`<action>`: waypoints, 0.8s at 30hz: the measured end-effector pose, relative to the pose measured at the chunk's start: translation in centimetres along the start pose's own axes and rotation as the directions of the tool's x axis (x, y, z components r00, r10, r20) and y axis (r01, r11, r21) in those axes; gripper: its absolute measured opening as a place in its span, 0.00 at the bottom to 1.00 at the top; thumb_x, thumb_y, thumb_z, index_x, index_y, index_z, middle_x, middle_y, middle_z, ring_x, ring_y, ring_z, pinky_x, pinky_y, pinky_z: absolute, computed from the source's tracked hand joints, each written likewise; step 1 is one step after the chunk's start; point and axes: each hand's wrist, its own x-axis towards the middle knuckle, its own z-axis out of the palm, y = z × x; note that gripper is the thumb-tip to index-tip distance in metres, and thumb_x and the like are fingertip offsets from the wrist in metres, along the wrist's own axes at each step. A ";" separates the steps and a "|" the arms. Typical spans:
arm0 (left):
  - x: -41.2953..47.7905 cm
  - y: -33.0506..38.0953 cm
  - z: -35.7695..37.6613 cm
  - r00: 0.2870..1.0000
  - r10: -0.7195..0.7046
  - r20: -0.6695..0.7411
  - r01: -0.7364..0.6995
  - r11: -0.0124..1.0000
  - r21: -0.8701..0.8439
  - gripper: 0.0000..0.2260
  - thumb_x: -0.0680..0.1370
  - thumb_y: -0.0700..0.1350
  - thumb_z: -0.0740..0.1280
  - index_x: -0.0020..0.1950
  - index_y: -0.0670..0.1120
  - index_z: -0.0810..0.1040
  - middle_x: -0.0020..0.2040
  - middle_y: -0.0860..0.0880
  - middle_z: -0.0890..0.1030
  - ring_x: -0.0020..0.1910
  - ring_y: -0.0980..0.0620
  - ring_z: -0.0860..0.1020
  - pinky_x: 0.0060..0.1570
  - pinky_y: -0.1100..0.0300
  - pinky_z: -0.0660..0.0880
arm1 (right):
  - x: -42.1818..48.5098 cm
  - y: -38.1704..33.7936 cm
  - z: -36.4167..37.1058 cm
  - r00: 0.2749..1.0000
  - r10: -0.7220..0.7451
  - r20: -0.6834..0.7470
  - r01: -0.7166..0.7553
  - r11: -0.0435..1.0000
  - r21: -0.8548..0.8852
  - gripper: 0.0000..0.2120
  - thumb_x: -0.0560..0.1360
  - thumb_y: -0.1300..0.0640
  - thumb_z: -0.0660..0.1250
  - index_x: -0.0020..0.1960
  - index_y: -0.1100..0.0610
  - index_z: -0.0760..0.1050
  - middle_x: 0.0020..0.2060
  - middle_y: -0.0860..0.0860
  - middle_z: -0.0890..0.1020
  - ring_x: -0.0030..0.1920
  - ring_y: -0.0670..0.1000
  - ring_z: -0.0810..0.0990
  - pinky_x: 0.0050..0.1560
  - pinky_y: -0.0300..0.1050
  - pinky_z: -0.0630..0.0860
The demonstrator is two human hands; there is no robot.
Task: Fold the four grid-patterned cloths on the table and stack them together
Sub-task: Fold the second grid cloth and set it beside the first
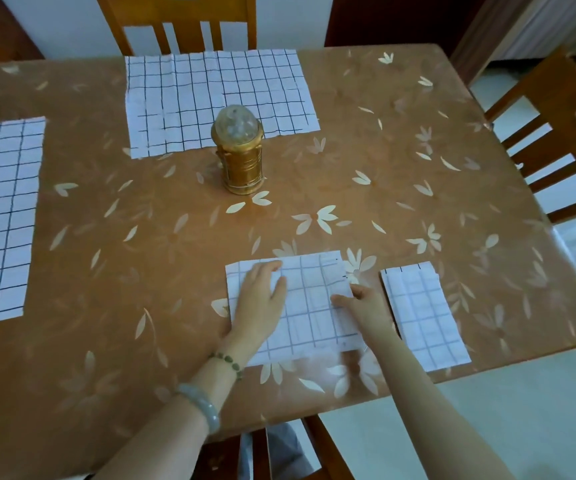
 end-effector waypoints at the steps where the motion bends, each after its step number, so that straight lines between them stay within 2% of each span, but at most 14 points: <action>1: 0.0 -1.4 -1.0 0.998 0.063 -0.029 -0.058 0.987 0.149 0.16 0.82 0.45 0.59 0.69 0.44 0.70 0.67 0.49 0.71 0.68 0.51 0.67 0.68 0.60 0.61 | 0.0 -0.1 0.1 0.999 -0.027 -0.040 0.024 0.997 -0.077 0.05 0.70 0.62 0.68 0.40 0.66 0.78 0.31 0.52 0.77 0.33 0.52 0.75 0.34 0.43 0.70; 3: -0.1 -3.9 -2.4 0.995 0.098 0.008 -0.094 0.921 0.378 0.22 0.82 0.49 0.57 0.75 0.44 0.63 0.75 0.49 0.64 0.75 0.50 0.59 0.73 0.56 0.54 | 0.1 -0.1 0.3 0.993 -0.058 -0.104 0.040 0.985 -0.166 0.09 0.70 0.61 0.67 0.35 0.63 0.71 0.26 0.51 0.68 0.28 0.49 0.66 0.29 0.40 0.60; 4: -0.1 -4.9 -2.9 0.994 0.089 0.057 -0.106 0.872 0.478 0.25 0.82 0.52 0.53 0.77 0.44 0.57 0.78 0.50 0.57 0.77 0.51 0.52 0.74 0.56 0.49 | 0.2 0.1 0.4 0.990 -0.064 -0.123 0.041 0.983 -0.178 0.10 0.69 0.61 0.67 0.33 0.61 0.68 0.25 0.50 0.66 0.28 0.50 0.65 0.29 0.41 0.59; 6: -0.2 -6.3 -3.4 0.982 0.089 0.165 -0.175 0.750 0.637 0.31 0.80 0.61 0.41 0.79 0.46 0.46 0.78 0.51 0.45 0.77 0.54 0.41 0.73 0.56 0.39 | 0.4 0.3 0.6 0.989 -0.051 -0.138 0.027 0.985 -0.169 0.07 0.68 0.62 0.67 0.35 0.60 0.69 0.27 0.49 0.70 0.31 0.51 0.70 0.30 0.41 0.62; 8: -0.1 -7.4 -3.4 0.966 0.114 0.233 -0.250 0.651 0.717 0.35 0.76 0.66 0.32 0.77 0.47 0.39 0.77 0.50 0.40 0.75 0.54 0.38 0.74 0.55 0.36 | 0.4 0.3 0.7 0.990 -0.047 -0.133 0.023 0.984 -0.179 0.05 0.68 0.63 0.68 0.42 0.59 0.72 0.32 0.49 0.76 0.35 0.51 0.74 0.31 0.41 0.67; 11: 0.1 -8.5 -3.1 0.957 0.132 0.259 -0.285 0.594 0.752 0.36 0.76 0.67 0.32 0.77 0.46 0.40 0.78 0.49 0.44 0.77 0.51 0.42 0.74 0.52 0.38 | 0.4 0.4 0.5 0.991 -0.061 -0.121 0.036 0.978 -0.205 0.10 0.69 0.62 0.68 0.48 0.57 0.69 0.37 0.48 0.75 0.37 0.48 0.73 0.32 0.39 0.66; 16: 0.3 -9.3 -3.1 0.953 0.098 0.285 -0.290 0.557 0.778 0.38 0.77 0.68 0.37 0.78 0.44 0.47 0.78 0.47 0.50 0.77 0.51 0.48 0.73 0.49 0.41 | 0.6 1.0 0.6 0.991 -0.071 -0.114 0.045 0.975 -0.216 0.13 0.70 0.62 0.67 0.51 0.55 0.66 0.42 0.50 0.77 0.44 0.54 0.77 0.35 0.42 0.70; 18: 0.3 -9.4 -3.3 0.951 0.085 0.297 -0.295 0.539 0.789 0.38 0.78 0.68 0.39 0.78 0.42 0.51 0.78 0.46 0.54 0.76 0.51 0.52 0.73 0.48 0.45 | 0.7 1.1 0.8 0.993 -0.073 -0.096 0.045 0.964 -0.262 0.15 0.70 0.62 0.66 0.53 0.55 0.65 0.47 0.53 0.77 0.46 0.55 0.77 0.39 0.45 0.72; 19: 0.3 -9.5 -3.3 0.949 0.077 0.306 -0.299 0.532 0.793 0.38 0.78 0.68 0.40 0.78 0.42 0.53 0.78 0.46 0.56 0.76 0.50 0.54 0.72 0.47 0.46 | 0.6 1.1 0.9 0.987 -0.110 -0.116 0.065 0.939 -0.339 0.17 0.69 0.61 0.67 0.55 0.56 0.66 0.49 0.54 0.76 0.46 0.56 0.76 0.41 0.46 0.72; 20: 0.3 -9.5 -3.4 0.947 0.073 0.314 -0.304 0.526 0.794 0.38 0.78 0.68 0.41 0.78 0.41 0.54 0.77 0.45 0.57 0.76 0.50 0.55 0.72 0.46 0.48 | 0.6 1.1 1.0 0.961 -0.225 -0.159 0.119 0.859 -0.497 0.20 0.67 0.62 0.68 0.57 0.57 0.67 0.51 0.56 0.75 0.47 0.58 0.76 0.43 0.47 0.72; 22: 0.3 -9.5 -3.4 0.944 0.077 0.321 -0.313 0.519 0.795 0.38 0.78 0.68 0.42 0.77 0.41 0.56 0.77 0.44 0.59 0.76 0.49 0.57 0.72 0.45 0.51 | 1.0 1.0 1.5 0.835 -0.524 -0.170 0.190 0.563 -0.804 0.27 0.59 0.64 0.72 0.57 0.60 0.72 0.52 0.60 0.75 0.47 0.61 0.75 0.45 0.51 0.71; 24: 0.3 -9.6 -3.4 0.943 0.092 0.320 -0.320 0.515 0.795 0.39 0.78 0.68 0.42 0.77 0.41 0.56 0.77 0.44 0.59 0.76 0.49 0.58 0.72 0.43 0.52 | 1.0 0.0 3.2 0.725 -0.686 -0.057 0.317 0.406 -0.858 0.24 0.54 0.67 0.72 0.51 0.61 0.76 0.54 0.63 0.77 0.49 0.64 0.77 0.46 0.53 0.74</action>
